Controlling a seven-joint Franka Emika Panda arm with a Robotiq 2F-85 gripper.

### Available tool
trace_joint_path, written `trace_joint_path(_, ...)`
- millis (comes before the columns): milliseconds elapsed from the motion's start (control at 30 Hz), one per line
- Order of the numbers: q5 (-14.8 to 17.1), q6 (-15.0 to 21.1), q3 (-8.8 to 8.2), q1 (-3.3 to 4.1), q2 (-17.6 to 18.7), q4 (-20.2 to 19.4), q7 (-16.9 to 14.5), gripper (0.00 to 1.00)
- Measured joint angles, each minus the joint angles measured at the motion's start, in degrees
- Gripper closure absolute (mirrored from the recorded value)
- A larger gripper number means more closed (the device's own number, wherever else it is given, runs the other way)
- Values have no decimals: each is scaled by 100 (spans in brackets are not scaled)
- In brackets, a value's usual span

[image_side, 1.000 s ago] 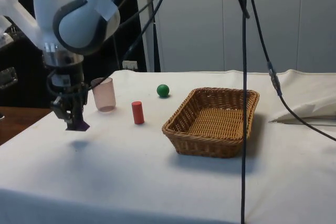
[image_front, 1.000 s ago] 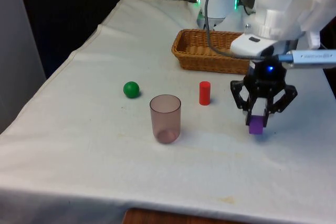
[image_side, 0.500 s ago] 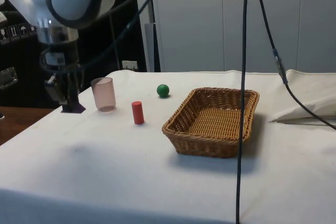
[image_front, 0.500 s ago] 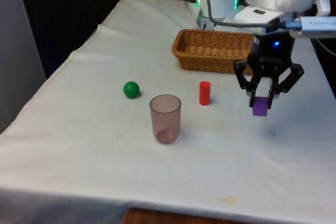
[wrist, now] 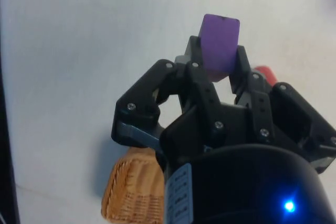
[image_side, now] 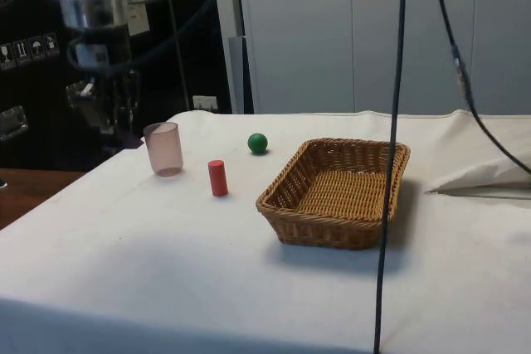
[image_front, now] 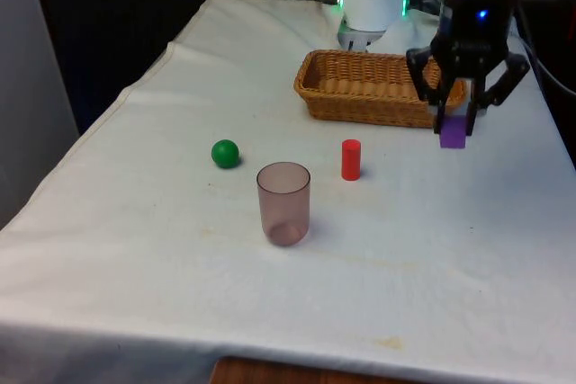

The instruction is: Pick up the triangular block and place it into the basket.

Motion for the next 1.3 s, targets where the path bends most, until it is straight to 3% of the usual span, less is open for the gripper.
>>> trace_joint_path(400,-6,-52,23,23,-745,-762,6,67)
trace_joint_path(633,-29,-52,34,40,-1341,-1409,6,67)
trace_joint_path(767,-29,-46,34,40,-1455,-1541,6,67)
trace_joint_path(1000,-40,69,46,40,-1948,-2212,0,67)
trace_joint_path(1300,-46,189,63,40,-2338,-2744,-6,67)
